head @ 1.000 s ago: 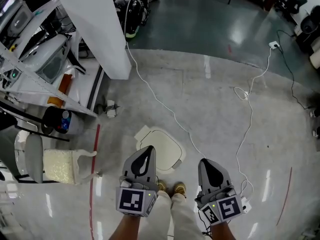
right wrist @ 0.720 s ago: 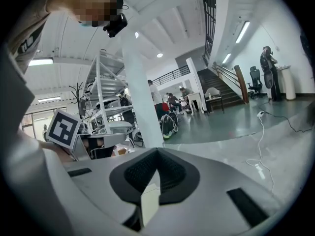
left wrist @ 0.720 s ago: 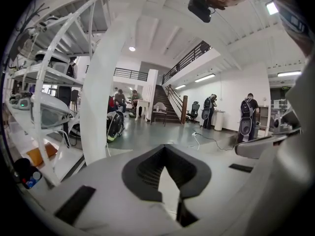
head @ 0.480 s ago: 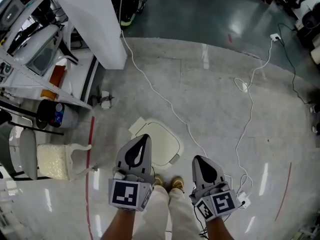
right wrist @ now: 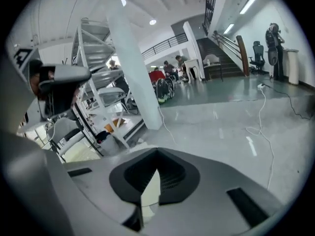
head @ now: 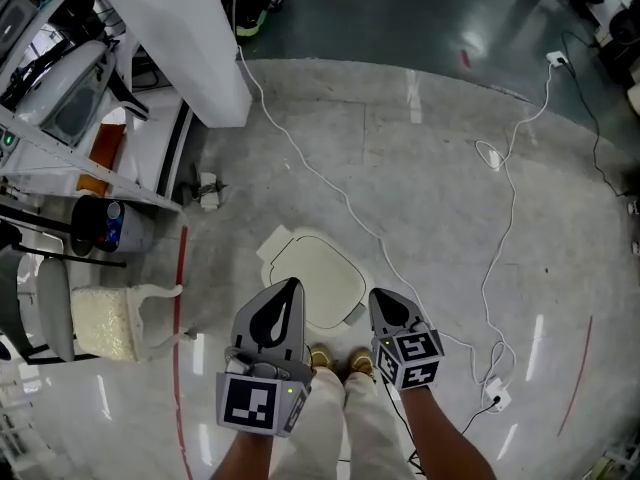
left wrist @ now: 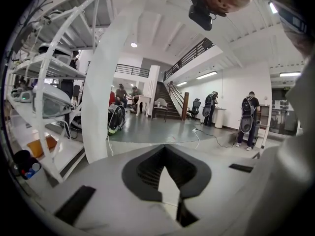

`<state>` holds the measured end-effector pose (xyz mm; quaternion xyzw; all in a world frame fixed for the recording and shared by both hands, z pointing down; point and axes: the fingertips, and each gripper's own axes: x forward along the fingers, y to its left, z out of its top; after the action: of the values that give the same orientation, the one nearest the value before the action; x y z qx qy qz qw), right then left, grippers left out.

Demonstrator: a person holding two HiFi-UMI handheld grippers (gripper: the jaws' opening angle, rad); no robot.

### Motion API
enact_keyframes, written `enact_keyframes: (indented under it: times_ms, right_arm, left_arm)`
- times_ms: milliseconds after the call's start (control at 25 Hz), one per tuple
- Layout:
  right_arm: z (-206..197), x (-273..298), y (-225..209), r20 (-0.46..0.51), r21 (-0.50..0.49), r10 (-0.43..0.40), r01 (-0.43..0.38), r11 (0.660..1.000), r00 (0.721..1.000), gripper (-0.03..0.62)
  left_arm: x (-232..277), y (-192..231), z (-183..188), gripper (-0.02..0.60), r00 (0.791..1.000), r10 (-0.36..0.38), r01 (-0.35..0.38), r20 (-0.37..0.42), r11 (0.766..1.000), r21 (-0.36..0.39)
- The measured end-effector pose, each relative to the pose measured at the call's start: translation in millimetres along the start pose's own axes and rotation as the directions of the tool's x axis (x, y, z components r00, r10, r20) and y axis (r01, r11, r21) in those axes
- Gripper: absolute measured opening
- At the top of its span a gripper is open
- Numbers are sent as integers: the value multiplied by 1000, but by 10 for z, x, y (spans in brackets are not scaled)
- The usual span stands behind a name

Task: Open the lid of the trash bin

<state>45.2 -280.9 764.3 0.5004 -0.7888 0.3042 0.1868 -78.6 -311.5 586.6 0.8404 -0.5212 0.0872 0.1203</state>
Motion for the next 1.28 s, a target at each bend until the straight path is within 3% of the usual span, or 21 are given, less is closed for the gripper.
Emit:
enact_keyframes:
  times_ms: [280, 560, 1280]
  right_arm:
    - [-899, 426, -155, -218, 50, -15, 26, 998, 976, 8]
    - [-1628, 571, -221, -413, 26, -22, 36, 999, 911, 8]
    - [-1807, 677, -278, -441, 13, -24, 33, 999, 897, 11]
  left_arm:
    - [-26, 13, -202, -9, 1000, 2, -2, -17, 1000, 3]
    - [-58, -14, -434, -9, 999, -1, 1, -41, 1000, -6]
    - [-145, -74, -733, -9, 995, -6, 5, -96, 1000, -12]
